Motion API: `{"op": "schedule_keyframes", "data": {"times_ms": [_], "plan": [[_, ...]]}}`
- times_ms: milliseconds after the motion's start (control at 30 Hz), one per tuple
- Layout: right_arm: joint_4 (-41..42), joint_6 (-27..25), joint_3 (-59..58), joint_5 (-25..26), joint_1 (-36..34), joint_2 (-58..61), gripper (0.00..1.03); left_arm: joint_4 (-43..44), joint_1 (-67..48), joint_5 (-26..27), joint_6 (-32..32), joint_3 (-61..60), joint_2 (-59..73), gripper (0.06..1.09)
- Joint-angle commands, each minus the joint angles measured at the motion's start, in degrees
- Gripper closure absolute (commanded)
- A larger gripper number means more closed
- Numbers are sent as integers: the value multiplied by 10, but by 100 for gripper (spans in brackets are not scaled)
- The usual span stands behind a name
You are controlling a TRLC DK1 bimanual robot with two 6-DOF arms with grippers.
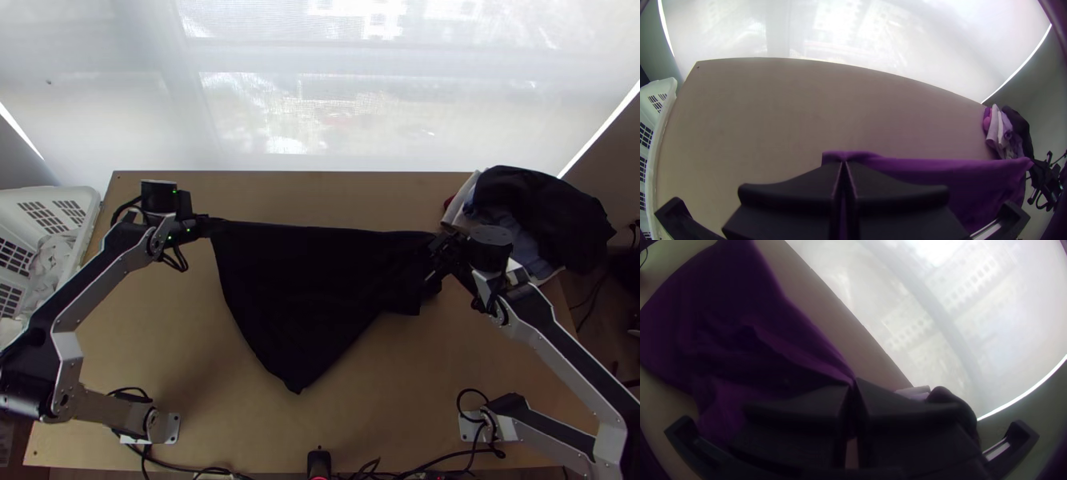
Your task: Fold the t-shirt
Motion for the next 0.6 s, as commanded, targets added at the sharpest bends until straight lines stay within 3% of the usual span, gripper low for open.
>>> {"op": "schedule_keyframes", "data": {"times_ms": [0, 67, 167, 267, 333, 433, 567], "plan": [[116, -3, -16, -13, -66, 102, 100, 38, -2, -38, -12, 78, 135, 105], [127, 0, -9, -13, -68, 128, 100, 39, -2, -38, -16, 100, 160, 102], [141, 5, -3, -13, -65, 159, 97, 38, -7, -37, -15, 119, 184, 80], [146, 11, 4, -13, -61, 179, 68, 26, -19, -30, -11, 130, 189, 52], [149, 13, 8, -13, -60, 193, 52, -3, -26, -29, -5, 139, 182, 41], [149, 14, 15, -11, -53, 194, 35, -52, -32, -29, 0, 144, 160, 34], [121, 16, 39, 22, -21, 175, 31, -94, -28, -29, 5, 127, 111, 31]]}}
